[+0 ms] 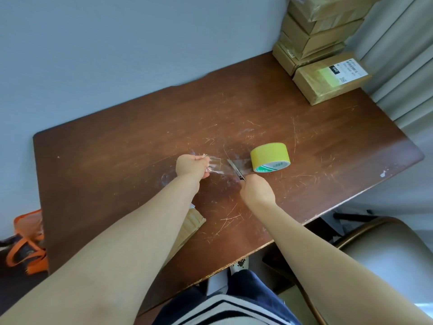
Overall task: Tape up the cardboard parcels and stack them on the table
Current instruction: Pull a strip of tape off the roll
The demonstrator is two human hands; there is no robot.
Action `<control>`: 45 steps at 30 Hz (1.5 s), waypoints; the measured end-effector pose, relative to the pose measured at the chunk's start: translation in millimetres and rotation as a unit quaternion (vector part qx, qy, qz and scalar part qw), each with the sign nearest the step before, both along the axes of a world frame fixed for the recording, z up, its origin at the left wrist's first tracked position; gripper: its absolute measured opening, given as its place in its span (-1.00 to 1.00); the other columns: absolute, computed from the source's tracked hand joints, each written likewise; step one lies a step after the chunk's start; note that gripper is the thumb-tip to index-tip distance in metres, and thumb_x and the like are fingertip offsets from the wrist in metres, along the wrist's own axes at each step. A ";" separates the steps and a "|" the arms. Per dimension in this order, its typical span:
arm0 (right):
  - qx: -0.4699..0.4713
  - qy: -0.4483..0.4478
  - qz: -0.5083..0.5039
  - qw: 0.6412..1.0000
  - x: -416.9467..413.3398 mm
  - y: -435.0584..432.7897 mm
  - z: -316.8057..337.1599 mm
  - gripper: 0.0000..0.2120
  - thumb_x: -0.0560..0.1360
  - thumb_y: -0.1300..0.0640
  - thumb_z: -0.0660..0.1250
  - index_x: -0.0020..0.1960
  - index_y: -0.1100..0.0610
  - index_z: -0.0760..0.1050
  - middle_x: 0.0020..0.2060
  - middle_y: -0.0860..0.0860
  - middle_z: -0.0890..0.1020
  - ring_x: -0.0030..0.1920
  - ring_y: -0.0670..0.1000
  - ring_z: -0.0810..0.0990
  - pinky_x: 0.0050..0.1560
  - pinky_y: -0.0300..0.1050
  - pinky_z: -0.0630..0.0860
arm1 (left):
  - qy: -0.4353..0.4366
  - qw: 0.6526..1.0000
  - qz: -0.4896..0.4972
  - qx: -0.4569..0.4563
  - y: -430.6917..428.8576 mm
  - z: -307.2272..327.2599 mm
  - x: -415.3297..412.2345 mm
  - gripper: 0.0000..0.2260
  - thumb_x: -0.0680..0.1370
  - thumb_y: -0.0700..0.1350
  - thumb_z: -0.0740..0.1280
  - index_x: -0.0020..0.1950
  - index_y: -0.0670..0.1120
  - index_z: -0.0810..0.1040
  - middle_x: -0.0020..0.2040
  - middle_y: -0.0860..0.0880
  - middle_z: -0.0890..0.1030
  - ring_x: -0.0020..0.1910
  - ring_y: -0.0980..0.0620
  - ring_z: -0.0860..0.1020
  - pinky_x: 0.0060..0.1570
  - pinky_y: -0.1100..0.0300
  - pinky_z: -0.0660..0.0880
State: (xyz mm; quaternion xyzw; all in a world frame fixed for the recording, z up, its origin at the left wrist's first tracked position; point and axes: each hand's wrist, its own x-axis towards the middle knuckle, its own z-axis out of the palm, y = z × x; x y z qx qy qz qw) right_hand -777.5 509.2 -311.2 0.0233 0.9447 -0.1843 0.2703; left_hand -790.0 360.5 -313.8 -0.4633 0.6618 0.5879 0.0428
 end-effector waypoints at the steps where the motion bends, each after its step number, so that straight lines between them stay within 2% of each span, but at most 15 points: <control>1: 0.001 0.002 0.002 1.000 0.8 1.5 0.3 -0.78 0.62 0.14 0.18 0.11 0.24 0.51 -0.09 0.13 0.59 -0.05 0.19 0.57 -0.20 -0.11 0.39 | 0.005 1.000 -0.005 0.001 0.6 -0.8 -0.5 -0.84 0.51 -0.26 0.39 0.07 -0.25 0.61 -0.16 -0.16 0.60 -0.20 -0.06 0.59 -0.32 0.24 0.57; 7: -0.011 0.003 0.021 1.000 27.5 25.4 -5.8 -0.74 0.64 0.10 0.12 0.10 0.23 0.51 -0.08 0.13 0.61 -0.12 0.13 0.55 -0.23 -0.15 0.36 | 0.001 0.999 0.011 -0.039 -14.8 1.7 -6.9 -0.90 0.57 -0.20 0.33 0.04 -0.19 0.60 -0.37 -0.06 0.52 -0.52 0.09 0.48 -0.43 0.28 0.52; 10: -0.077 0.062 -0.008 0.995 46.2 31.5 -14.0 -0.73 0.63 0.11 0.09 0.17 0.20 0.49 -0.05 0.13 0.61 -0.16 0.10 0.53 -0.20 -0.10 0.46 | -0.012 1.000 0.015 0.009 -40.1 14.2 -7.8 -0.96 0.54 -0.25 0.36 -0.10 -0.21 0.55 -0.36 -0.07 0.50 -0.49 0.11 0.46 -0.55 0.34 0.49; 14: -0.028 0.034 0.031 0.999 45.6 21.7 -21.5 -0.50 0.61 0.25 0.08 0.53 0.16 0.08 0.31 0.13 0.33 0.18 0.16 0.47 0.11 -0.06 0.46 | -0.020 0.995 -0.045 0.087 -48.0 31.0 2.0 -0.96 0.49 -0.29 0.38 -0.14 -0.23 0.54 -0.36 -0.09 0.51 -0.45 0.06 0.48 -0.46 0.25 0.48; 17: 0.026 0.137 0.072 0.988 41.6 13.6 -14.8 -0.55 0.62 0.15 0.10 0.50 0.09 0.19 0.36 0.12 0.33 0.35 0.17 0.28 0.34 0.05 0.27 | -0.020 0.981 -0.105 0.159 -49.2 42.1 12.1 -0.94 0.50 -0.27 0.36 -0.05 -0.20 0.55 -0.40 -0.04 0.46 -0.45 0.07 0.43 -0.44 0.24 0.42; 19: -0.146 0.195 0.015 0.970 36.2 3.3 -0.7 -0.67 0.61 0.13 0.14 0.35 0.06 0.43 0.29 0.04 0.43 0.32 0.11 0.33 0.34 0.05 0.27 | -0.030 0.964 -0.159 0.211 -51.6 52.3 19.1 -0.98 0.50 -0.24 0.32 -0.11 -0.16 0.53 -0.39 -0.03 0.45 -0.45 0.08 0.42 -0.45 0.27 0.40; 20: -0.290 0.141 -0.055 0.945 31.9 -6.4 12.2 -0.72 0.60 0.13 0.16 0.27 0.01 0.49 0.25 -0.02 0.48 0.29 0.05 0.39 0.33 0.01 0.32 | -0.035 0.955 -0.181 0.234 -52.6 56.2 22.7 -0.95 0.51 -0.23 0.29 -0.16 -0.14 0.51 -0.38 -0.02 0.45 -0.46 0.09 0.41 -0.46 0.28 0.38; 22: -0.509 -0.049 -0.159 0.845 24.0 -27.2 35.5 -0.77 0.60 0.09 0.15 0.19 -0.08 0.48 0.20 -0.07 0.55 0.25 -0.03 0.48 0.30 -0.07 0.39 | -0.033 0.942 -0.196 0.271 -53.1 62.8 29.5 -0.89 0.51 -0.21 0.25 -0.21 -0.12 0.49 -0.37 -0.01 0.44 -0.46 0.10 0.39 -0.47 0.30 0.34; 24: -0.571 -0.163 -0.169 0.786 17.6 -39.1 46.0 -0.70 0.57 0.06 0.10 0.24 0.02 0.48 0.15 -0.02 0.60 0.19 0.00 0.55 0.25 -0.05 0.44 | -0.019 0.937 -0.184 0.296 -53.2 69.6 36.9 -0.87 0.51 -0.21 0.22 -0.23 -0.13 0.48 -0.37 0.00 0.43 -0.47 0.10 0.37 -0.50 0.29 0.31; 28: -0.514 -0.177 -0.131 0.829 25.4 -45.6 52.4 -0.74 0.48 0.20 0.21 0.11 0.16 0.58 -0.12 0.09 0.68 -0.09 0.05 0.65 0.09 0.02 0.56 | -0.001 0.945 -0.155 0.288 -63.3 80.5 55.7 -0.87 0.51 -0.21 0.23 -0.23 -0.14 0.47 -0.39 -0.01 0.45 -0.49 0.10 0.40 -0.52 0.29 0.33; 31: -0.509 -0.148 -0.129 0.838 36.6 -48.2 52.2 -0.96 0.49 0.23 0.36 -0.11 0.17 0.59 -0.33 0.04 0.64 -0.28 -0.01 0.60 -0.08 -0.08 0.60 | 0.005 0.955 -0.120 0.272 -73.9 83.2 70.7 -0.94 0.50 -0.21 0.27 -0.17 -0.14 0.49 -0.36 -0.01 0.46 -0.45 0.10 0.41 -0.52 0.30 0.34; 33: -0.508 -0.129 -0.134 0.841 42.7 -51.0 51.5 -0.90 0.50 0.24 0.38 -0.20 0.17 0.57 -0.42 0.01 0.62 -0.37 -0.06 0.57 -0.22 -0.18 0.61 | 0.015 0.966 -0.086 0.244 -79.0 82.9 80.3 -0.97 0.50 -0.21 0.31 -0.14 -0.15 0.51 -0.38 -0.01 0.48 -0.46 0.11 0.45 -0.52 0.32 0.33; 37: -0.484 -0.119 -0.156 0.853 47.9 -55.4 56.4 -0.88 0.46 0.26 0.43 -0.25 0.20 0.58 -0.49 0.01 0.60 -0.49 -0.10 0.51 -0.42 -0.25 0.52 | 0.034 0.991 -0.053 0.118 -87.1 82.6 103.8 -0.90 0.45 -0.19 0.47 -0.09 -0.18 0.62 -0.35 -0.02 0.66 -0.36 0.09 0.65 -0.53 0.35 0.33; 40: -0.458 -0.110 -0.153 0.869 46.9 -58.7 59.7 -0.87 0.42 0.28 0.46 -0.29 0.22 0.59 -0.50 0.04 0.60 -0.53 -0.09 0.48 -0.50 -0.27 0.47 | 0.048 0.995 -0.024 0.089 -87.8 80.1 123.1 -0.87 0.42 -0.19 0.51 -0.08 -0.16 0.64 -0.27 -0.05 0.70 -0.24 0.02 0.69 -0.55 0.36 0.35; 45: -0.400 -0.108 -0.092 0.905 48.6 -68.7 57.8 -0.88 0.43 0.31 0.44 -0.25 0.34 0.60 -0.47 0.12 0.57 -0.54 -0.06 0.43 -0.56 -0.27 0.40 | 0.056 0.997 0.037 0.042 -80.2 69.3 146.8 -0.94 0.41 -0.20 0.51 -0.17 -0.12 0.66 -0.25 -0.06 0.70 -0.32 0.13 0.66 -0.55 0.39 0.36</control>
